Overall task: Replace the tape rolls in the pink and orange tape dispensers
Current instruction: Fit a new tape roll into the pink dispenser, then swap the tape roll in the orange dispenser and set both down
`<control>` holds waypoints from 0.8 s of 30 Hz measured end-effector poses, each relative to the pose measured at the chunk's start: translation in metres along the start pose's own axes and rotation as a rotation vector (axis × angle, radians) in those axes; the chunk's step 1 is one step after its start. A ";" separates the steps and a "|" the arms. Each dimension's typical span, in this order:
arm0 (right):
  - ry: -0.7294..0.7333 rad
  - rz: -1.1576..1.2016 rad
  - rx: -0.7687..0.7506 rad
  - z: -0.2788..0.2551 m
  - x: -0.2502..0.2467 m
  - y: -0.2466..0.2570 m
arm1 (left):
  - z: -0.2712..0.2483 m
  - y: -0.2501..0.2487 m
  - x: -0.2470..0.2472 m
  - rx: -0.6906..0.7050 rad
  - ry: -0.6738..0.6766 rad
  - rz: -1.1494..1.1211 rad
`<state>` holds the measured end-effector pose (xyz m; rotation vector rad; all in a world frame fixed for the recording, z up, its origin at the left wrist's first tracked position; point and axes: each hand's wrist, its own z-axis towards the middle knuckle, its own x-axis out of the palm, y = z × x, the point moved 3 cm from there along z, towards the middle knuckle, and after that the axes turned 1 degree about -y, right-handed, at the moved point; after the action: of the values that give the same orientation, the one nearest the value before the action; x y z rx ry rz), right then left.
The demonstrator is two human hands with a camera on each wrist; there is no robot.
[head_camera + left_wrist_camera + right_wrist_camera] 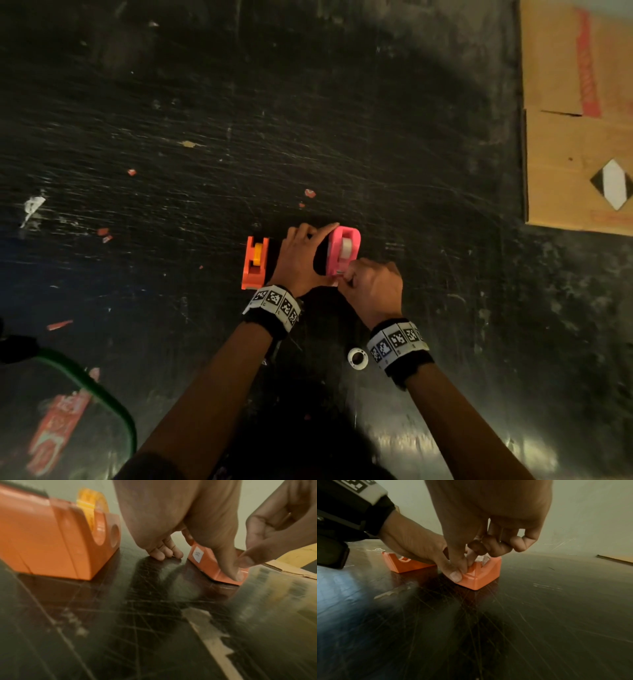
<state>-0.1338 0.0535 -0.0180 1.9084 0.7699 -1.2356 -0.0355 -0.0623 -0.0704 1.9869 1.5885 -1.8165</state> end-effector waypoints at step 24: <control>0.133 0.331 -0.272 0.000 -0.013 0.093 | -0.123 0.094 -0.107 -0.294 -0.252 -0.343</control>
<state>-0.0650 0.0008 0.0177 1.8155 0.6222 -0.7679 0.1364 -0.1019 -0.0045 1.3720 2.0604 -1.7157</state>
